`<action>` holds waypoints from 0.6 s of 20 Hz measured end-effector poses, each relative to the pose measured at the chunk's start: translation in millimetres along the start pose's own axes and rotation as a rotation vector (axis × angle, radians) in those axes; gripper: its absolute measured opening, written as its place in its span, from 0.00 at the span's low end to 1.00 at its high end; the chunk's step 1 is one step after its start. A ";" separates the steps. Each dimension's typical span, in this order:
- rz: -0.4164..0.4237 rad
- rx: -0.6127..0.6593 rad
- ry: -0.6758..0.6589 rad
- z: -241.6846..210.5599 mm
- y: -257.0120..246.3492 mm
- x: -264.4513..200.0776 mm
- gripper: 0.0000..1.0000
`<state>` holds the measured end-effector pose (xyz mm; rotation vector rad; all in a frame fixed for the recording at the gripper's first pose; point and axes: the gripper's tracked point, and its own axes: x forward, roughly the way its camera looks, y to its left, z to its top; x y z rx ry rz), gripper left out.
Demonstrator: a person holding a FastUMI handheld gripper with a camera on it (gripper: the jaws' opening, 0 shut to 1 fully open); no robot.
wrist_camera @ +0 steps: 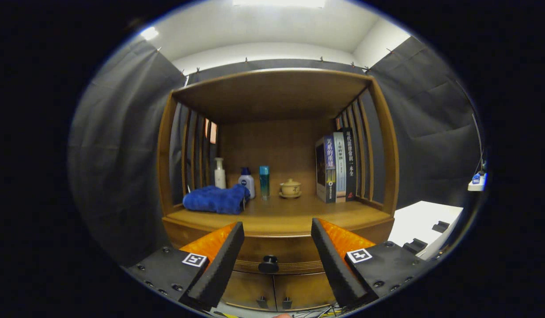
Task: Pull open the drawer, take out the items inside it, and place them on the countertop above the cabinet.
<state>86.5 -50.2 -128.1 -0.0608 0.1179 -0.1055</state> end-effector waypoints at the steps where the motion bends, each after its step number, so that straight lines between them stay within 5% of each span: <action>1: 0.002 -0.021 0.022 -16.5 5.4 8.5 0.99; 5: -0.039 -0.092 0.026 -56.5 7.6 23.2 0.98; 12: 0.000 -0.017 0.107 -107.2 12.3 58.0 0.96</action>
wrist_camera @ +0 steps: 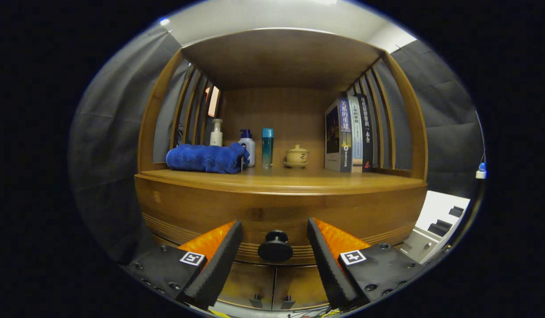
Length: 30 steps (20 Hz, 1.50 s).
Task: Pull open the drawer, take out the items inside it, and place them on the countertop above the cabinet.
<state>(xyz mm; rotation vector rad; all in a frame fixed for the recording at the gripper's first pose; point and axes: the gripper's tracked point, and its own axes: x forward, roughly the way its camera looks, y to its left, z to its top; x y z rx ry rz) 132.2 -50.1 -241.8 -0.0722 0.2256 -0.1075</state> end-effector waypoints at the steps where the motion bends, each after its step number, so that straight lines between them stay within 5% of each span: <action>1: -0.003 -0.008 0.005 -3.4 -1.6 4.0 0.92; 9: -0.027 -0.024 0.012 -17.6 -1.8 12.7 0.54; 16: -0.025 0.108 0.054 -21.0 -2.8 4.0 0.47; 30: -0.034 0.028 0.048 -22.3 1.3 -65.5 0.34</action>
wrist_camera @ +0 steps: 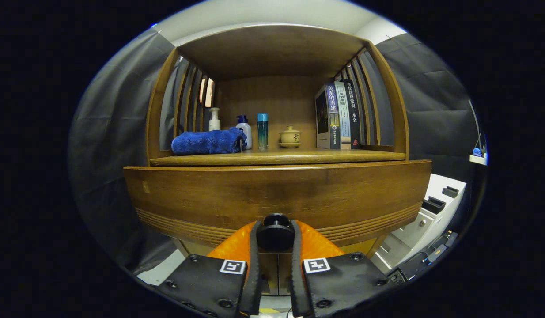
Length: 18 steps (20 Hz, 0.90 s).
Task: Pull open the drawer, take out the items inside it, and place them on the countertop above the cabinet.
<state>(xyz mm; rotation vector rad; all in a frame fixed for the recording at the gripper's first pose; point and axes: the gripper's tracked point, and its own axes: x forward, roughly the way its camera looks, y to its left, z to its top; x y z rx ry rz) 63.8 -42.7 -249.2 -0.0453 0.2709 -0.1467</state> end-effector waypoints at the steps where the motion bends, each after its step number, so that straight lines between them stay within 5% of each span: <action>1: 0.004 -0.006 0.004 -2.2 0.6 -7.0 0.34; 18: 0.010 0.001 0.062 -13.8 1.9 -97.0 0.34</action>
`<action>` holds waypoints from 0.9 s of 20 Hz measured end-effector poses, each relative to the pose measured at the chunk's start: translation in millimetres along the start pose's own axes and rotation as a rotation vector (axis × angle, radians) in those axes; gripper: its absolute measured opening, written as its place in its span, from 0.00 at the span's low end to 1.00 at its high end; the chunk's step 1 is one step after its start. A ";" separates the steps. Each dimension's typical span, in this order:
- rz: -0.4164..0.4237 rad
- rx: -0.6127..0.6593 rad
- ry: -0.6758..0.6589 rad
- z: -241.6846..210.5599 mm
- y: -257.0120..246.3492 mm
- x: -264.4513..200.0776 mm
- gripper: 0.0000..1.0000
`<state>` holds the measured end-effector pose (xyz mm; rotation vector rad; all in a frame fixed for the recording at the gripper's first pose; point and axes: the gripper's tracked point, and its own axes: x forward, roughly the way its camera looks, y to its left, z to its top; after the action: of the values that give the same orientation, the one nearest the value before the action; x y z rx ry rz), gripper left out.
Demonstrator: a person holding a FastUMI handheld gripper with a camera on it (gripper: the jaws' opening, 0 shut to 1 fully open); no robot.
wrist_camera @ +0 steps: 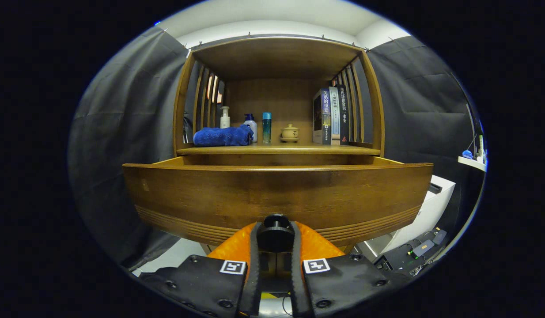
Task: Pull open the drawer, take out the items inside it, and place them on the countertop above the cabinet.
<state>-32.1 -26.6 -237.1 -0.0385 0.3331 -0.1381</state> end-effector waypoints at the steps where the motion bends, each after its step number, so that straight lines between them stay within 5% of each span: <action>1: 0.003 -0.002 0.008 -2.1 0.8 -3.4 0.34; 11: 0.001 -0.028 0.019 -10.5 2.5 -11.4 0.35; 18: 0.005 -0.055 -0.003 -5.4 8.5 -12.8 0.69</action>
<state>-44.8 -16.4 -238.6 -0.0922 0.3340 -0.1239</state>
